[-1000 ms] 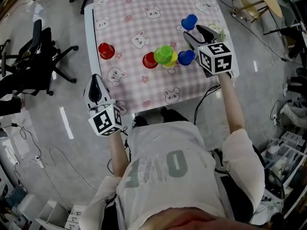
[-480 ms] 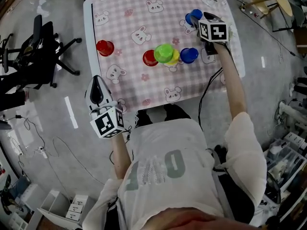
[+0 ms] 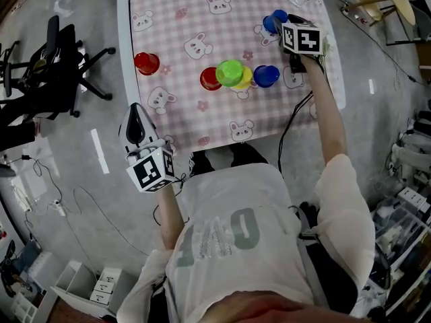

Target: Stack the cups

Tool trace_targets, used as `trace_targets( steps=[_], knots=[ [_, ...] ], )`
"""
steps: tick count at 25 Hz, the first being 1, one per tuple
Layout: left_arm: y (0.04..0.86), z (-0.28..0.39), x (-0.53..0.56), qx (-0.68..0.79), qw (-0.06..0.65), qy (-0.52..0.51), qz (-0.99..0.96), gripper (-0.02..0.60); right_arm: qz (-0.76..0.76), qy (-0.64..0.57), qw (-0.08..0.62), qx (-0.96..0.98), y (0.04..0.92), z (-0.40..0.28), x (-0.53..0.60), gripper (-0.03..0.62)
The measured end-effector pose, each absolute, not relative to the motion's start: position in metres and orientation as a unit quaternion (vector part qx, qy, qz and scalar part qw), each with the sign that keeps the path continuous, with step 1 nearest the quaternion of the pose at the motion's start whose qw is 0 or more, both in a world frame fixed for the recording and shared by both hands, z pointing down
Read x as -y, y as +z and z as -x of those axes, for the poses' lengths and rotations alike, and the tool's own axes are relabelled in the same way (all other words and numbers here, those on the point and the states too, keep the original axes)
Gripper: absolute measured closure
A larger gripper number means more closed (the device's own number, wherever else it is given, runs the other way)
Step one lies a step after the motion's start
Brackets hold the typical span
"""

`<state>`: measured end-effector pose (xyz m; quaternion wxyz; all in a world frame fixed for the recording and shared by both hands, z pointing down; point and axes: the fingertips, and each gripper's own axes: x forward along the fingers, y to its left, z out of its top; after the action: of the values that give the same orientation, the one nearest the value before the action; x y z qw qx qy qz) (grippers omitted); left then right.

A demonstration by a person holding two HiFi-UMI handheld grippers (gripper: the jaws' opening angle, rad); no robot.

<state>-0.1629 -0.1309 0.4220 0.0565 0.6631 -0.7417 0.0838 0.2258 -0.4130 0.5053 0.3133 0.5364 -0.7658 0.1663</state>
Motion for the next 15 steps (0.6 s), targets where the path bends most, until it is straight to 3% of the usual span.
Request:
trace_targets(
  steps=[15],
  knots=[
    [0.393,0.168,0.141,0.721,0.034,0.056,-0.69,0.552,-0.475,0.144,0.222,0.839,0.405,-0.173,0.265,0.391]
  ],
)
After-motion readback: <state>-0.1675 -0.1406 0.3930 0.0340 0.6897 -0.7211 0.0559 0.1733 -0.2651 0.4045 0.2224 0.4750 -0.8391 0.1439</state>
